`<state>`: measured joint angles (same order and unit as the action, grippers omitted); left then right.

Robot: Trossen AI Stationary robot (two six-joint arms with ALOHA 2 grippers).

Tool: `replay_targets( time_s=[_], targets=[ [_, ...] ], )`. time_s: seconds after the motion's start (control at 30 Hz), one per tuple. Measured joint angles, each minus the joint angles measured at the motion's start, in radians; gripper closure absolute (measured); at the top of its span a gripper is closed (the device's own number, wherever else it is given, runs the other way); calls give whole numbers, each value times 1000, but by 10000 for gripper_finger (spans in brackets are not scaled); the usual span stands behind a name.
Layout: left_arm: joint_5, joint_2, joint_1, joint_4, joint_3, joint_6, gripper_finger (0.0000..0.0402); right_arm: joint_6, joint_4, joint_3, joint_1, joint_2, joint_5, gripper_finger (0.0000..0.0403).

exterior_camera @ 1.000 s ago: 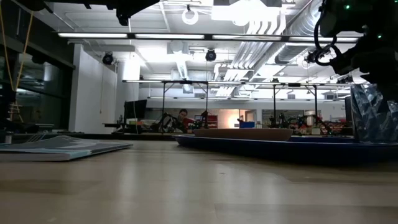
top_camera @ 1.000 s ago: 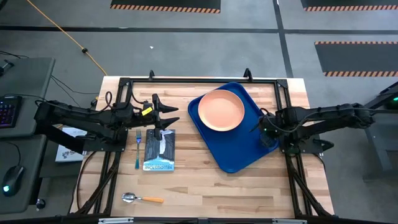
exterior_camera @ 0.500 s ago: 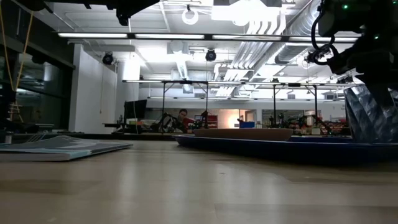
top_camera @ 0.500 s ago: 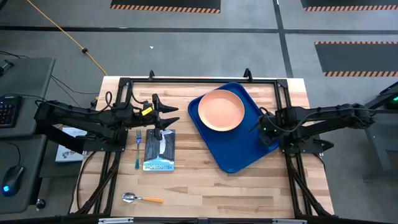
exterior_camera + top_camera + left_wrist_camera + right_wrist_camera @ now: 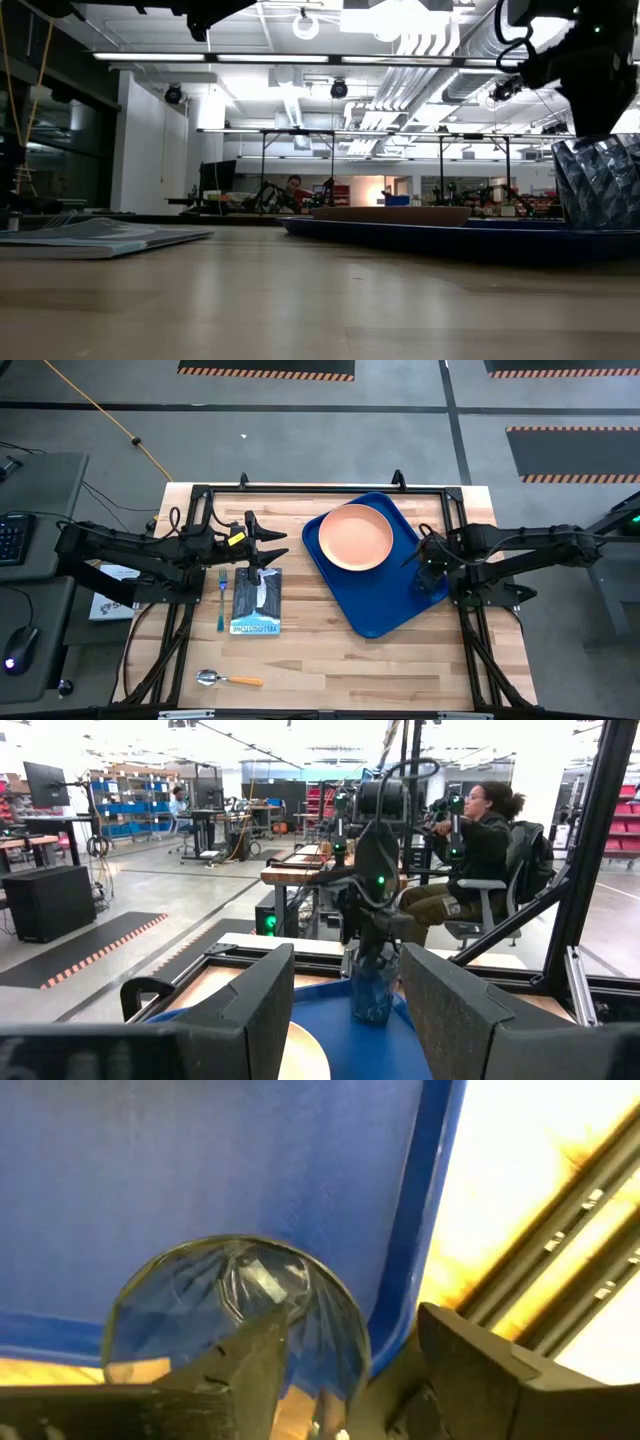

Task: Pick and place plate/cup/fork/spoon on tray
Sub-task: Put the iridescent fork on the right side of the brown plate on the blue tray

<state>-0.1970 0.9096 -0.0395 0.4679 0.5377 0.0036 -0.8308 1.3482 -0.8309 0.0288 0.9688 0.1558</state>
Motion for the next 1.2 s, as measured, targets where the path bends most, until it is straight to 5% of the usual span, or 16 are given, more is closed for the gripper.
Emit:
replay_targets(
  time_s=[0.33, 0.63, 0.9, 1.2],
  targets=[
    [0, 0, 0, -4, 0, 0, 229, 28, -27, -77, -55, -38, 81, 169],
    [0, 0, 0, -5, 0, -2, 229, 339, -735, 91, -173, -105, 360, 169],
    [0, 0, 0, -6, 0, -2, 229, 687, -1476, 288, -171, -67, 350, 169],
    [-3, 0, 0, -5, 0, -1, 229, 725, -1607, 323, -171, -63, 320, 169]
  ],
)
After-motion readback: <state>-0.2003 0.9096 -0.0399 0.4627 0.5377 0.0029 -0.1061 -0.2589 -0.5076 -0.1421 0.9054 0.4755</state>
